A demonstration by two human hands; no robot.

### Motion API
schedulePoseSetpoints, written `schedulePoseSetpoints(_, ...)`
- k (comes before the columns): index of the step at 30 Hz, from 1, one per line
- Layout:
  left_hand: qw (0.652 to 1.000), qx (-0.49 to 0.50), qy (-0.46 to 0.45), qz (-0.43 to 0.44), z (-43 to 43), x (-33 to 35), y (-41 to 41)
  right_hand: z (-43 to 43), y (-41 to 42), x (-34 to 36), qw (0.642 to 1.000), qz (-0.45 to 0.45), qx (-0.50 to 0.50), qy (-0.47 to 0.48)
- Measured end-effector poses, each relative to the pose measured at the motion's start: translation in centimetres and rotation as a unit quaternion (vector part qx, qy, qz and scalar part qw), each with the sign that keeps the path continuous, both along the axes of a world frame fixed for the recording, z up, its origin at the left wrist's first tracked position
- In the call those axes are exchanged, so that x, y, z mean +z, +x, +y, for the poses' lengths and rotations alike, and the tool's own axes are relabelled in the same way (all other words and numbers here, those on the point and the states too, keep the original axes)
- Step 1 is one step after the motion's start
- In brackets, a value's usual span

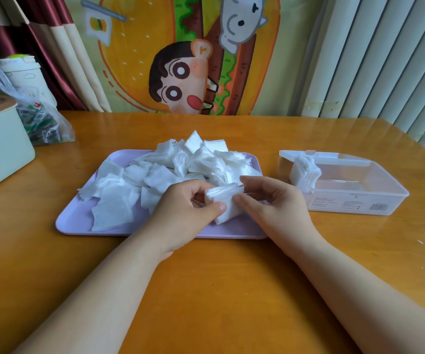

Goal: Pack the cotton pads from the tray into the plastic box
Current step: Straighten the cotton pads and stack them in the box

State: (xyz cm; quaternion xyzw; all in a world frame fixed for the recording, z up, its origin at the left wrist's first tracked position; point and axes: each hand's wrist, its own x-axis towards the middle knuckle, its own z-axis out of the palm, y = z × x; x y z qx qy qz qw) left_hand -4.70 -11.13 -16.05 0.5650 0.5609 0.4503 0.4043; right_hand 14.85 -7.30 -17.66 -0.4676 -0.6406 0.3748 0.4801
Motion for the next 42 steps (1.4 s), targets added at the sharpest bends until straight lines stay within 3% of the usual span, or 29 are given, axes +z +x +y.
schedulePoseSetpoints(12,0.999,0.033,0.0,0.005,-0.1,0.0,0.3,-0.4,-0.2,0.3,0.995,-0.063,-0.046,0.055)
schedulePoseSetpoints(24,0.999,0.026,0.023,0.027,0.5,-0.6,0.4,-0.3,-0.3,0.2,0.995,-0.094,-0.034,0.022)
schedulePoseSetpoints(28,0.999,0.003,0.03,0.022,0.3,-0.4,0.0,-0.4,-0.3,0.6,0.999,-0.03,0.024,0.02)
schedulePoseSetpoints(33,0.999,-0.014,0.034,0.001,-0.3,0.5,-0.1,-0.7,-0.5,0.9,0.996,-0.038,0.079,-0.002)
schedulePoseSetpoints(36,0.992,0.053,0.077,0.089,-0.1,0.4,-0.8,-0.6,-0.5,0.9,0.998,-0.029,0.063,0.004)
schedulePoseSetpoints(39,0.912,0.173,0.167,0.332,0.3,0.1,-2.6,-0.7,-0.5,0.7,0.998,-0.014,0.06,0.007)
schedulePoseSetpoints(40,0.888,0.183,0.158,0.392,0.3,0.0,-3.1,-0.8,-0.5,0.7,0.998,-0.013,0.057,0.01)
schedulePoseSetpoints(42,0.88,0.163,0.098,0.436,0.5,-0.3,-3.6,-0.8,-0.6,0.5,0.999,-0.02,0.04,0.026)
